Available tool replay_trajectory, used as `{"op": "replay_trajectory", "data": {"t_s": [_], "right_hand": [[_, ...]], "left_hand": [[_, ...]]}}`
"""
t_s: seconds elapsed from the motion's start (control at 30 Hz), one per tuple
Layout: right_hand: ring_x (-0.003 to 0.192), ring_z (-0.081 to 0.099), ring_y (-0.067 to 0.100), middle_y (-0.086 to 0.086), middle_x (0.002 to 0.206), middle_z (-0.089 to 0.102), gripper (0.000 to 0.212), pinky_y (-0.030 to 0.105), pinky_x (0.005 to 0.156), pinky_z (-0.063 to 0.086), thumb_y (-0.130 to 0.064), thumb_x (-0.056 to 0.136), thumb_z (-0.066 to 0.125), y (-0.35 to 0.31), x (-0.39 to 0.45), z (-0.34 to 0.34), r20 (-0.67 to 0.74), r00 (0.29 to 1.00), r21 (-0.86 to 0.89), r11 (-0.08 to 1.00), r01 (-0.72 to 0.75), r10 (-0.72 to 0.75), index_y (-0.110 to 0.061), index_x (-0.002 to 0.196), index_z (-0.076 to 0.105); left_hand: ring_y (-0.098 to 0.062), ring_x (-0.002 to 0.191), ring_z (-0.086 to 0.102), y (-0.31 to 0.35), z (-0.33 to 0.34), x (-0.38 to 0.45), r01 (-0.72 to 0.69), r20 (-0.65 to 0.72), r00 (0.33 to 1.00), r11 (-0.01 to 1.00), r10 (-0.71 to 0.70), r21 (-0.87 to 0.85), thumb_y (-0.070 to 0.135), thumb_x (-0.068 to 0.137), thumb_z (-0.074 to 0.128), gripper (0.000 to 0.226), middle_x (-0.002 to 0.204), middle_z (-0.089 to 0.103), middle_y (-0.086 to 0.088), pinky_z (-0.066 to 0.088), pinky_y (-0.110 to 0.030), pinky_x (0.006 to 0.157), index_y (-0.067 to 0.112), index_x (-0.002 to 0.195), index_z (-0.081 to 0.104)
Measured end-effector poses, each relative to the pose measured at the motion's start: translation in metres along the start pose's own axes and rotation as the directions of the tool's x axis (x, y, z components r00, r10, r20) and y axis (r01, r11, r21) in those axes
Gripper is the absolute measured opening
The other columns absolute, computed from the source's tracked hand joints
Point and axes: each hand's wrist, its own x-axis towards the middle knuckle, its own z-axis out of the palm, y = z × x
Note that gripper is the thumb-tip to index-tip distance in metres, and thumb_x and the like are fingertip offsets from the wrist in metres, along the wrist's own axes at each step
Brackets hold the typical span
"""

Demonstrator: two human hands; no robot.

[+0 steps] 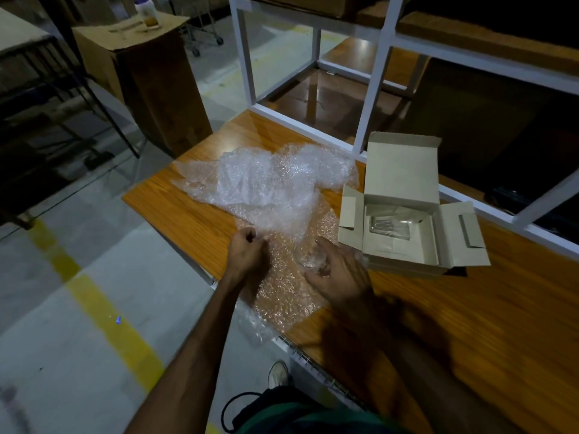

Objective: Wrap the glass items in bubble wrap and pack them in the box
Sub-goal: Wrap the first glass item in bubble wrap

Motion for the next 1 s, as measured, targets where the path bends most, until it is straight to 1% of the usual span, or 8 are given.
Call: {"op": "replay_trajectory", "data": {"t_s": [0.1,0.33,0.43,0.5,0.63,0.73,0.83,1.0], "right_hand": [[0.098,0.07,0.009,-0.012,0.111,0.074,0.07,0.053,0.119,0.025,-0.067,0.09,0.064,0.0,-0.002,0.0,0.01,1.0,0.016,1.0,0.001,-0.001,-0.037,0.149,0.041],[0.087,0.07,0.002,-0.015,0.103,0.073,0.068,0.054,0.118,0.03,-0.059,0.089,0.073,0.005,-0.003,0.006,-0.013,1.0,0.066,0.997,0.029,-0.028,-0.043,0.145,0.038],[0.079,0.069,-0.002,-0.02,0.104,0.071,0.065,0.057,0.109,0.046,-0.06,0.087,0.073,0.007,0.0,0.007,-0.005,0.998,0.108,0.992,0.06,-0.06,-0.048,0.141,0.039],[0.079,0.069,-0.002,-0.025,0.112,0.066,0.064,0.058,0.102,0.052,-0.062,0.085,0.071,0.008,0.0,0.007,-0.004,0.997,0.128,0.988,0.081,-0.081,-0.049,0.14,0.04],[0.094,0.072,0.007,-0.027,0.113,0.063,0.059,0.06,0.11,0.045,-0.053,0.087,0.076,0.007,-0.001,0.002,-0.007,0.995,0.126,0.987,0.098,-0.098,-0.048,0.134,0.041],[0.088,0.067,0.006,-0.031,0.101,0.054,0.051,0.061,0.11,0.044,-0.051,0.087,0.075,0.008,-0.002,-0.001,0.004,0.995,0.12,0.988,0.097,-0.098,-0.044,0.129,0.046],[0.082,0.051,0.004,-0.028,0.081,0.044,0.033,0.061,0.112,0.038,-0.049,0.088,0.072,0.008,-0.003,0.0,-0.029,0.996,0.063,0.994,0.092,-0.09,-0.037,0.108,0.049],[0.085,0.047,0.004,-0.027,0.077,0.044,0.037,0.056,0.116,0.033,-0.05,0.088,0.075,0.006,-0.005,-0.001,-0.05,0.994,0.096,0.99,0.1,-0.096,-0.043,0.101,0.041]], "left_hand": [[-0.019,0.067,0.057,0.006,-0.008,-0.007,0.036,0.078,0.997,0.99,-0.026,-0.138,0.009,0.102,0.063,0.014,0.076,0.058,-0.008,0.053,-0.025,0.053,0.008,0.09,0.056],[-0.018,0.074,0.063,0.024,-0.015,-0.028,-0.003,0.207,0.976,0.961,0.062,-0.275,0.012,0.096,0.073,0.011,0.086,0.067,-0.009,0.053,-0.032,0.065,0.007,0.091,0.065],[-0.021,0.083,0.068,0.031,-0.01,-0.04,-0.046,0.23,0.966,0.958,0.114,-0.284,0.011,0.093,0.076,0.01,0.093,0.073,-0.013,0.056,-0.034,0.072,0.002,0.091,0.071],[-0.018,0.083,0.069,0.033,-0.006,-0.049,-0.073,0.245,0.959,0.96,0.141,-0.269,0.01,0.093,0.077,0.013,0.098,0.076,-0.015,0.056,-0.033,0.072,-0.002,0.097,0.073],[-0.018,0.086,0.067,0.037,-0.002,-0.056,-0.107,0.276,0.945,0.962,0.177,-0.25,0.002,0.096,0.069,0.014,0.105,0.076,-0.014,0.053,-0.031,0.071,0.003,0.108,0.077],[-0.023,0.083,0.064,0.04,-0.002,-0.055,-0.099,0.324,0.931,0.971,0.168,-0.218,-0.005,0.098,0.057,0.027,0.101,0.076,-0.01,0.049,-0.033,0.068,0.007,0.106,0.08],[-0.013,0.076,0.062,0.044,0.001,-0.057,-0.154,0.31,0.931,0.979,0.19,-0.137,-0.001,0.103,0.052,0.029,0.103,0.078,-0.002,0.047,-0.025,0.06,0.008,0.106,0.08],[-0.004,0.065,0.061,0.047,0.016,-0.051,-0.343,0.194,0.925,0.938,0.327,0.054,0.015,0.09,0.081,0.012,0.083,0.074,-0.004,0.049,-0.019,0.06,0.013,0.101,0.076]]}}
